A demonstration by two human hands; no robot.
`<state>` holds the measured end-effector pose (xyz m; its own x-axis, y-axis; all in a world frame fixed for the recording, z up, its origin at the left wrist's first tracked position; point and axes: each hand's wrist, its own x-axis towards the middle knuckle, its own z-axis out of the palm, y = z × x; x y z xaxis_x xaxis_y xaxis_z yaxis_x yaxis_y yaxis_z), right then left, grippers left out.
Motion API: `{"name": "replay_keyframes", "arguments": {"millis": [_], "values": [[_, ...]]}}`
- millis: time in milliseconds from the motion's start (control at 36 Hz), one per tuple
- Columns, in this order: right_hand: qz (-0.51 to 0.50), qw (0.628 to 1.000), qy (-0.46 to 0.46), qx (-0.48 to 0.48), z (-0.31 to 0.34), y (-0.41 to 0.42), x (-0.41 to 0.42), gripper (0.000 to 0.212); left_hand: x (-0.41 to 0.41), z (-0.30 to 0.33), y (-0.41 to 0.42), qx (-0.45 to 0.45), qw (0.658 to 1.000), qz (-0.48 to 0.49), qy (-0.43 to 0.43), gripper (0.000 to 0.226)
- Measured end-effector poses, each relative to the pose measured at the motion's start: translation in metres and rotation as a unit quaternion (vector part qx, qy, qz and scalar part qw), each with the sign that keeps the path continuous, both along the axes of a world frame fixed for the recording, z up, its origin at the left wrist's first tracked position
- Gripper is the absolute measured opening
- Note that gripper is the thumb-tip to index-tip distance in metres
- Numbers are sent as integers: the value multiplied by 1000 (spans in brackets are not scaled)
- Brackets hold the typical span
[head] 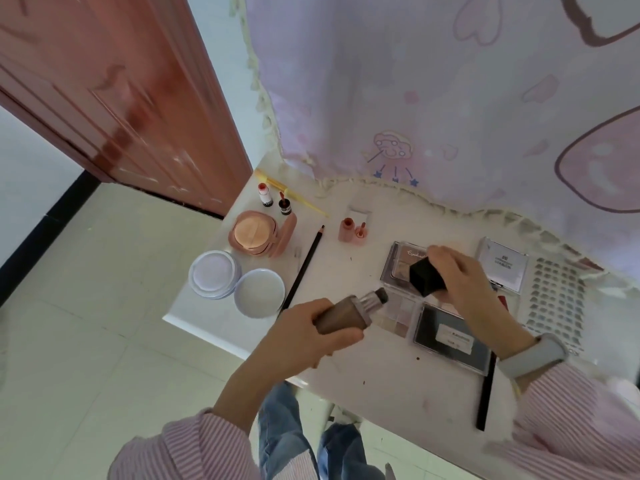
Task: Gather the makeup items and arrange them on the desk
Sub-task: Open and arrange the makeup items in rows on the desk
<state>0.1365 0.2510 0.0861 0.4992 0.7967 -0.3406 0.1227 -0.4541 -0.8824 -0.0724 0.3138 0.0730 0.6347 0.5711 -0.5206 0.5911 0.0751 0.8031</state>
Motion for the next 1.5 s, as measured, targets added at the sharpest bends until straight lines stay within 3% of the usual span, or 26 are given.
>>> {"name": "replay_keyframes", "arguments": {"millis": [194, 278, 389, 500, 750, 806, 944, 1194, 1389, 1500], "values": [[-46, 994, 92, 28, -12, 8, 0, 4, 8, -20, 2, 66, 990, 122, -23, 14], [-6, 996, 88, 21, -23, 12, -5, 22, 17, -27, 3, 81, 976, 197, -44, 20], [111, 991, -65, 20, -37, 15, -10, 52, 29, -33, 8, 97, 961, 253, -52, 25], [173, 945, -277, 20, -46, 25, -14, 49, 38, -38, 21, 127, 958, 250, -59, 30], [205, 943, -263, -13, -56, 43, -25, 40, 51, -53, 55, 192, 967, 161, -39, 30], [206, 932, -299, -26, -61, 44, -25, 41, 52, -53, 57, 211, 966, 148, -36, 34], [206, 862, -461, -54, -67, 45, -23, 39, 52, -51, 53, 226, 961, 150, -55, 46], [156, 883, -442, -1, -64, 27, -15, 53, 50, -50, 39, 224, 947, 220, -75, 49], [202, 850, -479, -84, -64, 5, 20, 69, 40, -56, -5, 320, 922, 215, -39, 60], [236, 827, -500, -102, -67, 2, 27, 64, 32, -71, -36, 366, 917, 158, -10, 61]]}}
